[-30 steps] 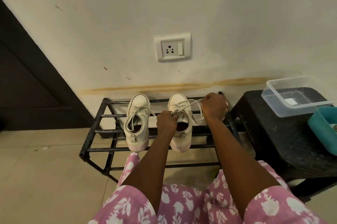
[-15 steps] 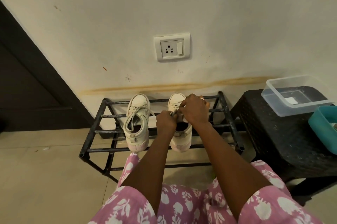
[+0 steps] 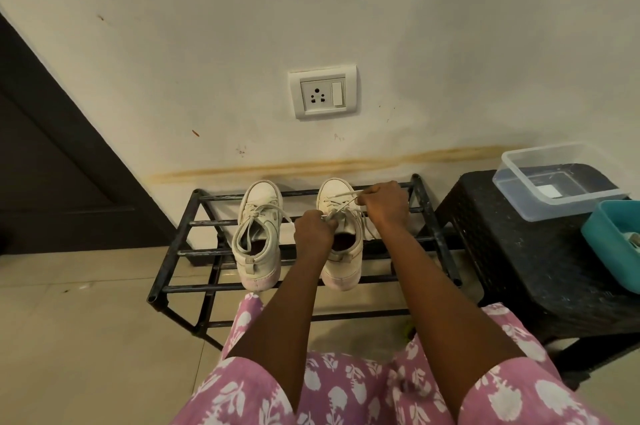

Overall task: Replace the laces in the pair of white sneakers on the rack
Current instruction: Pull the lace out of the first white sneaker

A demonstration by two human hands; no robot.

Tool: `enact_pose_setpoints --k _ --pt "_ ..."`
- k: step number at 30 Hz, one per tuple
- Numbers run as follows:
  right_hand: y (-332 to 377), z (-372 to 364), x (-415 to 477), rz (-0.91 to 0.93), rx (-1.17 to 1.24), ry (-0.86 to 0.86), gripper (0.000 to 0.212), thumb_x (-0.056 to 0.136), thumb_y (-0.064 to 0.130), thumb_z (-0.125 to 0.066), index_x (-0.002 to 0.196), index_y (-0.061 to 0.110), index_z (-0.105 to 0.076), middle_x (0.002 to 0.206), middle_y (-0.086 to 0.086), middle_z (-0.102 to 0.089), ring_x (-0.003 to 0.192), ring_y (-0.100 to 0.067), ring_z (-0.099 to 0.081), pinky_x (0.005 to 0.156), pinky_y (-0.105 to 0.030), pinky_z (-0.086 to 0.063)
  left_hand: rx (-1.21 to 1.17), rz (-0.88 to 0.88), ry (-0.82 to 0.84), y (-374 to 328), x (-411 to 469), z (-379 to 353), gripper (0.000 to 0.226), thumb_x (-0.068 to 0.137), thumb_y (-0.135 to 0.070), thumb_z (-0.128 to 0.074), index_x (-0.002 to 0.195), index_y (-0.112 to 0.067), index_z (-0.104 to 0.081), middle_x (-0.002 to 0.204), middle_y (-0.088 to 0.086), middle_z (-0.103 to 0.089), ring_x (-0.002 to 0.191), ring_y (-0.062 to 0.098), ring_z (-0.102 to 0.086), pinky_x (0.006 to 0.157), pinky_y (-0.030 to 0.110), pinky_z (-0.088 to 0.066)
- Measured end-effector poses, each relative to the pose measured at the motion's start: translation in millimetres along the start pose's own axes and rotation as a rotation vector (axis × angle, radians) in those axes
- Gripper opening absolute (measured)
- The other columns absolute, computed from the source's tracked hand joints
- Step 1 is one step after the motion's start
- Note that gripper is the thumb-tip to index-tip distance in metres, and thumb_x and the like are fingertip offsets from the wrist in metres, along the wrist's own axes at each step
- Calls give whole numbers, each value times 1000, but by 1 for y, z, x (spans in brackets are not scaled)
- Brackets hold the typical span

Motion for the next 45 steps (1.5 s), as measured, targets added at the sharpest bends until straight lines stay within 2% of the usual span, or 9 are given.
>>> enact_pose_setpoints --k 6,9,15,24,28,34,37,42,45 --pt "-17 23 15 -101 -16 -93 14 85 11 -61 86 1 -70 86 -14 -68 68 -21 -57 57 -26 -44 165 -95 -25 -5 0 -2 23 90 -13 -50 100 4 -61 102 23 -63 97 36 -58 75 39 -44" --pt "-30 20 18 -151 -99 -17 19 86 12 -61 99 -2 -65 98 -15 -67 81 -24 -64 63 -28 -49 355 -210 -35 -15 0 -8 28 92 -14 -43 115 -11 -59 108 17 -62 98 33 -59 75 36 -46" --pt "-31 7 14 3 -340 128 21 92 12 -54 107 1 -65 106 -14 -66 94 -24 -64 68 -27 -48 585 -335 -117 -30 10 -9 29 93 -15 -44 110 -13 -67 105 11 -67 95 29 -63 71 35 -46" --pt "-16 0 6 204 -246 171 17 90 16 -59 99 8 -71 99 -11 -69 89 -22 -63 71 -28 -47 410 -319 -95 -33 18 -9 30 88 -10 -49 109 -8 -70 109 13 -68 101 29 -60 85 34 -45" --pt "-4 -8 -1 259 -156 249 22 84 27 -69 94 8 -73 93 -7 -70 84 -17 -62 74 -24 -47 354 -290 -68 -33 19 -6 25 83 -11 -55 99 -6 -73 99 14 -71 91 28 -63 77 32 -47" --pt "-1 -10 -5 286 -249 236 16 80 15 -69 93 6 -73 95 -11 -70 89 -23 -64 81 -36 -55 258 -194 -55 -29 23 -6 22 81 -11 -57 89 0 -74 88 15 -70 81 27 -61 70 32 -49" --pt "-2 -11 -6 262 -233 210 23 79 19 -71 97 4 -72 96 -12 -69 89 -24 -65 82 -38 -56 61 -31 -60 -22 24 -1 24 89 -15 -51 89 1 -70 80 11 -65 74 23 -56 56 23 -35" --pt "-5 -9 -2 202 -180 219 32 77 21 -75 102 2 -71 96 -14 -70 85 -23 -67 77 -37 -58 -627 330 -66 3 34 -5 24 89 -5 -54 111 1 -63 105 13 -66 88 27 -64 67 28 -50" --pt "-6 -11 -3 186 -168 242 37 76 23 -76 105 1 -70 99 -13 -70 85 -22 -68 77 -36 -58 -974 514 -45 18 33 -8 10 84 13 -52 83 4 -55 88 17 -62 66 21 -59 43 20 -52"
Point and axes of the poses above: each hand's wrist, its own x-axis towards the middle knuckle, its own z-axis out of the back of the hand, y = z × x, the point moved 5 cm from there along x, towards the middle knuckle
